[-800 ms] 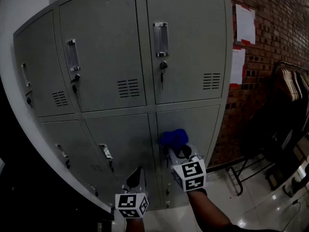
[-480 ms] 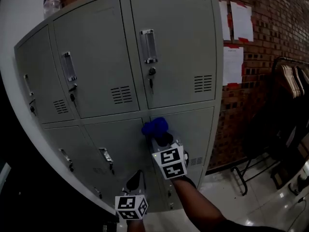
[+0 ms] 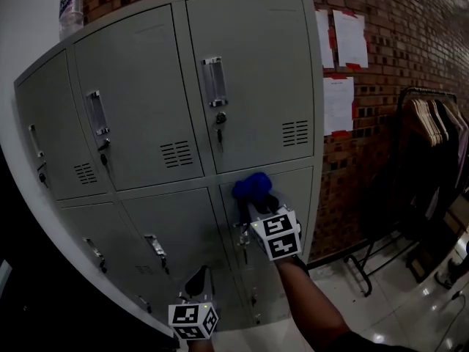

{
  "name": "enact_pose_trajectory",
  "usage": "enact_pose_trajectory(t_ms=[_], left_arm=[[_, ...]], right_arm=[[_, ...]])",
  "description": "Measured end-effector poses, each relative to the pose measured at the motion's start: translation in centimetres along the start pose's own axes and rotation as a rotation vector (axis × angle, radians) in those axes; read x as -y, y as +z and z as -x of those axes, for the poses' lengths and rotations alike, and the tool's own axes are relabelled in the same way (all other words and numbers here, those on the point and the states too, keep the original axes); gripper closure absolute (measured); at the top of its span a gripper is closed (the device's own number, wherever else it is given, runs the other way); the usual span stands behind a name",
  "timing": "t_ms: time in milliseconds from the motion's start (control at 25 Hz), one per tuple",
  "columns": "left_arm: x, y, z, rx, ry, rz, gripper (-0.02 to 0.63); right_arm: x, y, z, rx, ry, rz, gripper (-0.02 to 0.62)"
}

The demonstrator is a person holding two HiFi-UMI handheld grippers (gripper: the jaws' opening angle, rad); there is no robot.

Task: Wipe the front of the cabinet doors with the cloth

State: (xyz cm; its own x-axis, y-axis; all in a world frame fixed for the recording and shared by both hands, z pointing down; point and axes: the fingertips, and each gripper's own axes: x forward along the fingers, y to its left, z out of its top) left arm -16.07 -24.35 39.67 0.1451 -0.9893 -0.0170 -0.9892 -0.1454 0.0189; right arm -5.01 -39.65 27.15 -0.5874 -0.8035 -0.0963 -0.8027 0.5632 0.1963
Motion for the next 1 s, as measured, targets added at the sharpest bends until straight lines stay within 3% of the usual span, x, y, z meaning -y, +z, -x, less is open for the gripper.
enact_pose_trajectory(t_ms=[720,880,1000], left_arm=[[-1.1,0.8,1.3,0.026,-0.013,-0.019,0.592],[-0.9,0.2,0.9,0.016,-0.015,-0.042,0.592],[-0.5,0.1,0.7,0.023,-0.037,-0.036,0.591]], right_arm=[[16.0,-3.4,6.0,-0.059,-0.24,0.033,0.489],[16.5,-3.3,6.8,-0.074,-0.3,0.072,0.491],[13.7,-2.2,7.2,-0.017,-0.271,0.034,0.491]])
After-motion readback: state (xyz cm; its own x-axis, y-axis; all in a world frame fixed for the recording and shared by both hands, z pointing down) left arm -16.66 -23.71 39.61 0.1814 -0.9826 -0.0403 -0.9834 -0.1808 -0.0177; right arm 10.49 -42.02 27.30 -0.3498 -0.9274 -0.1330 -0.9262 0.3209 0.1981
